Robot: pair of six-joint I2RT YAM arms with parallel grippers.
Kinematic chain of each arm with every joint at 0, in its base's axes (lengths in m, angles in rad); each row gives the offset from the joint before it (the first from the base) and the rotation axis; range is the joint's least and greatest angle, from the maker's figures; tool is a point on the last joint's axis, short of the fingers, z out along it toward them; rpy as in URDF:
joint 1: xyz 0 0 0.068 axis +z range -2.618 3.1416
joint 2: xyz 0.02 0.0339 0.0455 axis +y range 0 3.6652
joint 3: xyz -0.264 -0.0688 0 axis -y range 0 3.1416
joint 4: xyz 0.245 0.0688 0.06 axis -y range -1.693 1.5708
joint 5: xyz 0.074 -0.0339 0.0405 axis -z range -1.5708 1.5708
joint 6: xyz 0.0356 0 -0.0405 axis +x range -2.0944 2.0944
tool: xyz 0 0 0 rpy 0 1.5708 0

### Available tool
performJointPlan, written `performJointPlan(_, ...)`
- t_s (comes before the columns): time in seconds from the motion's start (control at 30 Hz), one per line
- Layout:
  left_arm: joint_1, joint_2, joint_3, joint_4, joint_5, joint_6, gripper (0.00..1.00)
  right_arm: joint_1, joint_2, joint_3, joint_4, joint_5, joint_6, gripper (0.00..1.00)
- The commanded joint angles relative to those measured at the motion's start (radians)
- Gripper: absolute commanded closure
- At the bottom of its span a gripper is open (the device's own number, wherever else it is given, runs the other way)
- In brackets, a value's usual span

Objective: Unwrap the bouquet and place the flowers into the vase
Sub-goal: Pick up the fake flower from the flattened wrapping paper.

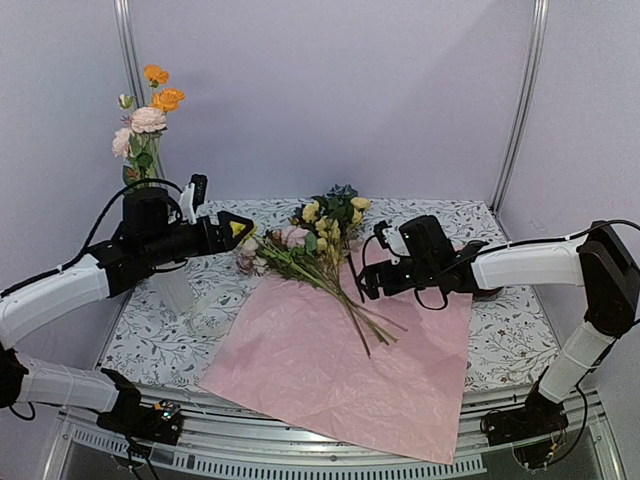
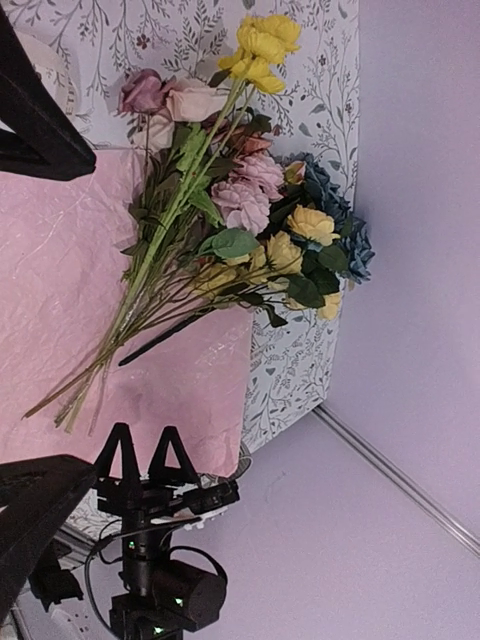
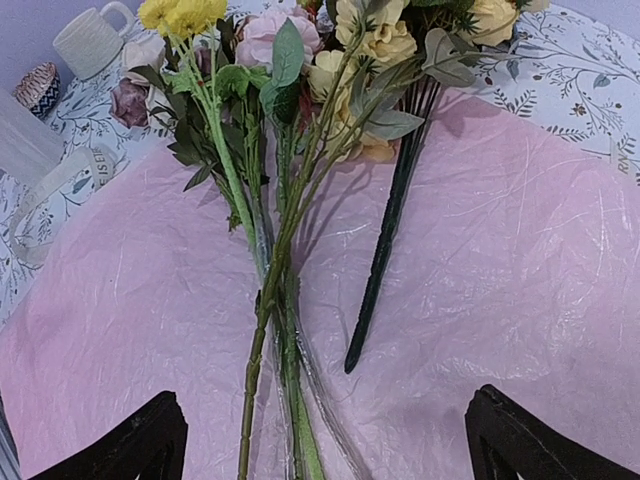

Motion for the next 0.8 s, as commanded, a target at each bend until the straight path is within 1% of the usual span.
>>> performJointPlan(0.0,0.002,-0.034,-0.056,0.083,-0.029,-0.072,0.02,-0.03,-0.014,-0.014,0.045,-0.049,-0.014,0.0)
performJointPlan(0.07,0.009,-0.036,-0.084,0.127,0.008,-0.077,0.02,-0.052,-0.019,-0.016,0.041,-0.096,0.003,0.05)
performJointPlan(0.13,0.007,-0.027,-0.083,0.136,0.021,-0.062,0.02,-0.064,-0.029,-0.029,0.056,-0.118,0.016,0.09)
performJointPlan(0.23,0.004,-0.03,-0.082,0.118,-0.011,-0.053,0.02,-0.064,-0.036,-0.04,0.062,-0.116,0.012,0.14)
performJointPlan(0.33,0.004,-0.029,-0.077,0.108,0.021,-0.014,0.02,-0.064,-0.009,-0.01,0.025,-0.116,0.005,0.22)
performJointPlan(0.4,0.004,-0.01,-0.054,0.074,0.03,-0.004,0.02,-0.064,0.011,0.005,0.011,-0.123,0.003,0.29)
performJointPlan(0.57,0.003,0.052,-0.002,-0.001,0.045,0.015,0.02,-0.065,0.047,0.021,0.004,-0.152,0.001,0.35)
performJointPlan(0.7,0.003,0.068,-0.017,0.025,0.047,0.002,0.02,-0.064,0.087,0.057,-0.043,-0.15,-0.008,0.37)
performJointPlan(0.77,0.001,0.083,-0.026,0.055,0.075,-0.001,0.02,-0.064,0.106,0.07,-0.06,-0.152,-0.01,0.37)
